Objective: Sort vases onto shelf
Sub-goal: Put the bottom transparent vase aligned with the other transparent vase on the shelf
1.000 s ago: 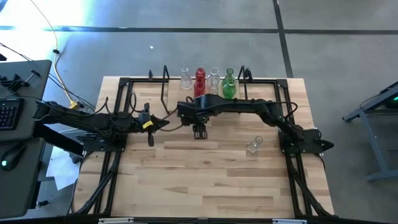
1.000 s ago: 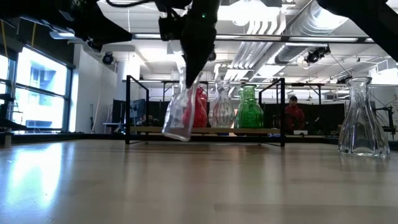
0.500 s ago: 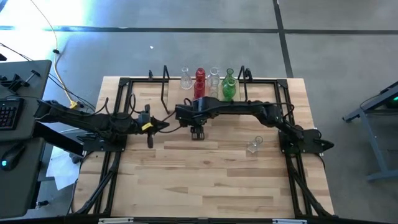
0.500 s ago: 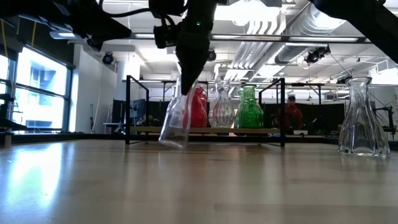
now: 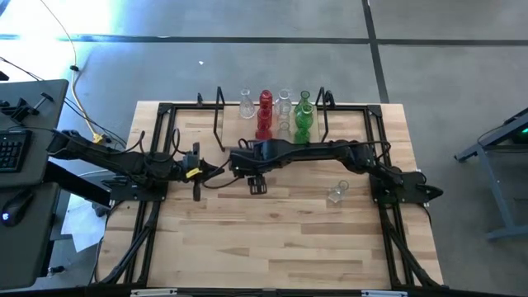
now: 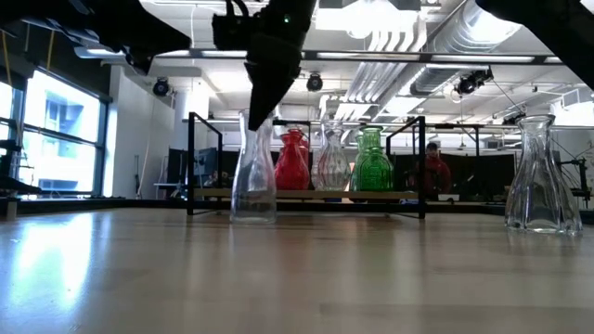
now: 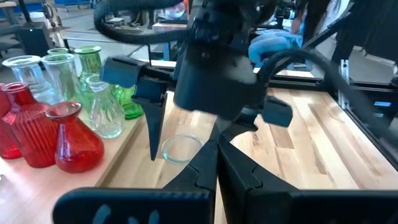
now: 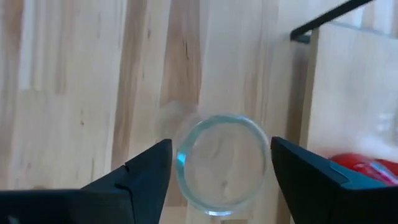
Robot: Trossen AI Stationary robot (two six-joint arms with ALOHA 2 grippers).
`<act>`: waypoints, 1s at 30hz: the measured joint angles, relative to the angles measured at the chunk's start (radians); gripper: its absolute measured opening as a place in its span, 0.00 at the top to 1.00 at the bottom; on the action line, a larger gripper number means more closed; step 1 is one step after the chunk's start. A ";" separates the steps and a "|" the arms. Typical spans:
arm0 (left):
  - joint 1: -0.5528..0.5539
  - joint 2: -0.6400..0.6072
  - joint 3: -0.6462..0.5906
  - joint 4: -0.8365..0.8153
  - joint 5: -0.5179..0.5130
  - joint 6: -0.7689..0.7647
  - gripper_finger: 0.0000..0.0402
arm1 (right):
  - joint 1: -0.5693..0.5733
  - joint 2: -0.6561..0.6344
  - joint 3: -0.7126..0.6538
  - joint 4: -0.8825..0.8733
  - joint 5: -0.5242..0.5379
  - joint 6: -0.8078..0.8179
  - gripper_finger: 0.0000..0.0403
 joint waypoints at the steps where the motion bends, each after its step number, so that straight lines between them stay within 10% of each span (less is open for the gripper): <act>1: -0.004 0.000 0.000 0.000 0.000 0.000 1.00 | 0.005 0.000 0.014 -0.009 0.005 0.000 0.37; 13: -0.046 0.001 0.000 0.001 -0.001 0.000 1.00 | 0.067 -0.075 0.071 -0.191 0.192 0.083 0.40; 22: -0.094 0.001 0.000 -0.001 -0.002 0.017 1.00 | 0.145 -0.076 0.015 -0.109 0.158 0.079 0.71; 30: -0.137 0.000 0.000 -0.001 -0.078 0.018 1.00 | 0.228 -0.157 -0.351 0.274 0.145 0.089 0.98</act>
